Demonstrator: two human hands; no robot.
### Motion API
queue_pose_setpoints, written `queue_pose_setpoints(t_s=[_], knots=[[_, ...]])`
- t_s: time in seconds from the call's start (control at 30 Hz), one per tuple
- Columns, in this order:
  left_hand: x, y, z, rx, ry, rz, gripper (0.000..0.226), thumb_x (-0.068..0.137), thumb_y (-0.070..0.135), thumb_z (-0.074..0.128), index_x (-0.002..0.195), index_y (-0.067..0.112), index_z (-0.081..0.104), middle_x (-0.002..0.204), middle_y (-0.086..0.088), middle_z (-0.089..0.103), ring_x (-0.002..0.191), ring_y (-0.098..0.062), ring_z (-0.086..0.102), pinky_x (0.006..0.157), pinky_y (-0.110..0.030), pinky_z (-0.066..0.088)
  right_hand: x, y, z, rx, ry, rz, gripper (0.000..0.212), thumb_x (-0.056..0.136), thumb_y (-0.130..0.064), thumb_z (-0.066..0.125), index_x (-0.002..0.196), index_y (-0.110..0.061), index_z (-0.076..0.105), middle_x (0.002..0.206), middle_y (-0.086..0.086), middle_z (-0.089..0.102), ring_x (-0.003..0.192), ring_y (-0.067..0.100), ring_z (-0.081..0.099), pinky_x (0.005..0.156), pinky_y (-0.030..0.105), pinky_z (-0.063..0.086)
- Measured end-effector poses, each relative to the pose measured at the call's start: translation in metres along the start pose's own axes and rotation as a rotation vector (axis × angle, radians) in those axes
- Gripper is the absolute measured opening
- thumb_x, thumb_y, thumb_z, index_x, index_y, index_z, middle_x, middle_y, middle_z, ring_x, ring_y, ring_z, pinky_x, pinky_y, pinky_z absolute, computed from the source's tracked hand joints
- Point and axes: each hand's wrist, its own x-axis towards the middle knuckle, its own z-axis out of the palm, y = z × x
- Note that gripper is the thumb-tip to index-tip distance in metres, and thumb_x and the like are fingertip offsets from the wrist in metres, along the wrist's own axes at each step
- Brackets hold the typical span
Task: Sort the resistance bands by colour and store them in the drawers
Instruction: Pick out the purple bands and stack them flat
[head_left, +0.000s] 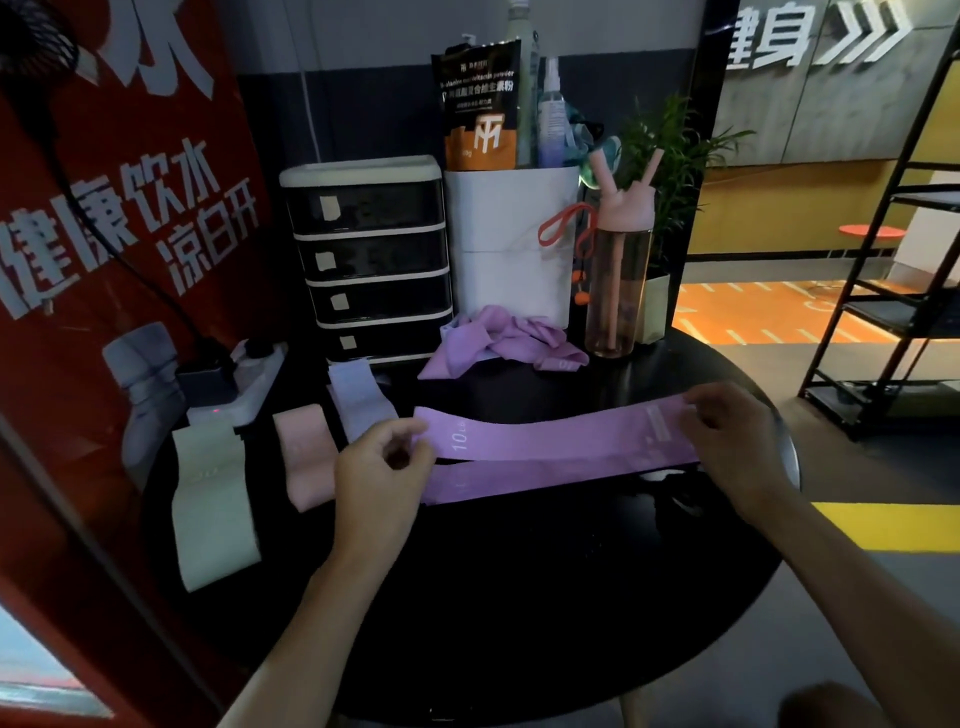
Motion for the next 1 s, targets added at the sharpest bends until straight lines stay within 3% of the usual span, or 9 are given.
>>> queue_pose_setpoints(t_s=[0.03, 0.17, 0.33, 0.53, 0.63, 0.7, 0.8, 1.0], knots=[[-0.002, -0.002, 0.0, 0.058, -0.02, 0.032, 0.018, 0.088, 0.004, 0.069, 0.101, 0.014, 0.076, 0.093, 0.015, 0.07, 0.088, 0.002, 0.066, 0.078, -0.005, 0.046, 0.0, 0.005, 0.002, -0.054, 0.007, -0.058, 0.023, 0.085, 0.005, 0.065, 0.089, -0.018, 0.063, 0.109, 0.01, 0.06, 0.094, 0.022, 0.06, 0.078, 0.029, 0.052], [-0.008, -0.007, -0.002, 0.248, -0.076, 0.158, 0.015, 0.084, 0.001, 0.07, 0.095, 0.009, 0.078, 0.088, 0.012, 0.069, 0.081, 0.008, 0.061, 0.076, 0.001, 0.041, -0.002, 0.011, 0.007, -0.25, 0.018, -0.145, 0.014, 0.086, 0.005, 0.065, 0.096, -0.003, 0.07, 0.112, 0.009, 0.055, 0.098, 0.017, 0.053, 0.075, 0.009, 0.037], [-0.008, -0.006, -0.003, 0.319, -0.105, 0.163, 0.01, 0.086, 0.004, 0.069, 0.087, 0.009, 0.078, 0.083, 0.009, 0.071, 0.077, 0.001, 0.064, 0.071, -0.002, 0.042, 0.001, 0.016, 0.013, -0.301, 0.013, -0.174, 0.014, 0.085, 0.006, 0.065, 0.096, 0.0, 0.072, 0.113, 0.013, 0.059, 0.097, 0.02, 0.055, 0.08, 0.023, 0.04], [-0.009, -0.008, -0.004, 0.368, -0.183, 0.132, 0.013, 0.089, 0.01, 0.067, 0.077, 0.012, 0.073, 0.078, 0.009, 0.067, 0.074, -0.005, 0.062, 0.066, -0.018, 0.049, 0.004, 0.02, 0.014, -0.367, -0.018, -0.145, 0.014, 0.086, 0.004, 0.065, 0.097, 0.0, 0.072, 0.113, 0.012, 0.057, 0.095, 0.018, 0.052, 0.077, 0.019, 0.037], [-0.008, -0.014, -0.005, 0.384, -0.23, 0.144, 0.008, 0.084, 0.012, 0.071, 0.086, 0.018, 0.074, 0.091, 0.008, 0.055, 0.084, -0.007, 0.056, 0.073, -0.009, 0.04, 0.004, 0.023, 0.013, -0.468, -0.027, -0.167, 0.014, 0.085, 0.0, 0.066, 0.095, -0.007, 0.073, 0.114, 0.014, 0.056, 0.102, 0.031, 0.055, 0.082, 0.033, 0.042], [-0.008, -0.018, -0.005, 0.424, -0.304, 0.182, 0.016, 0.083, 0.021, 0.076, 0.099, 0.024, 0.073, 0.102, 0.012, 0.05, 0.097, -0.009, 0.051, 0.083, -0.012, 0.037, 0.0, 0.021, 0.012, -0.568, -0.055, -0.193, 0.014, 0.087, -0.009, 0.065, 0.098, -0.013, 0.072, 0.118, 0.011, 0.054, 0.111, 0.033, 0.049, 0.089, 0.043, 0.04], [-0.009, -0.02, -0.003, 0.504, -0.388, 0.227, 0.029, 0.084, 0.036, 0.076, 0.112, 0.029, 0.072, 0.12, 0.017, 0.052, 0.114, -0.006, 0.046, 0.096, -0.025, 0.032, -0.004, 0.018, 0.012, -0.674, -0.16, -0.221, 0.014, 0.091, -0.023, 0.062, 0.102, -0.023, 0.07, 0.123, 0.0, 0.054, 0.118, 0.026, 0.042, 0.095, 0.042, 0.032], [-0.008, -0.025, -0.002, 0.564, -0.39, 0.253, 0.026, 0.087, 0.035, 0.072, 0.113, 0.029, 0.072, 0.126, 0.01, 0.056, 0.123, -0.012, 0.046, 0.098, -0.025, 0.025, -0.006, 0.017, 0.012, -0.759, -0.199, -0.209, 0.015, 0.094, -0.032, 0.056, 0.102, -0.027, 0.068, 0.123, -0.003, 0.055, 0.118, 0.024, 0.04, 0.094, 0.039, 0.028]])
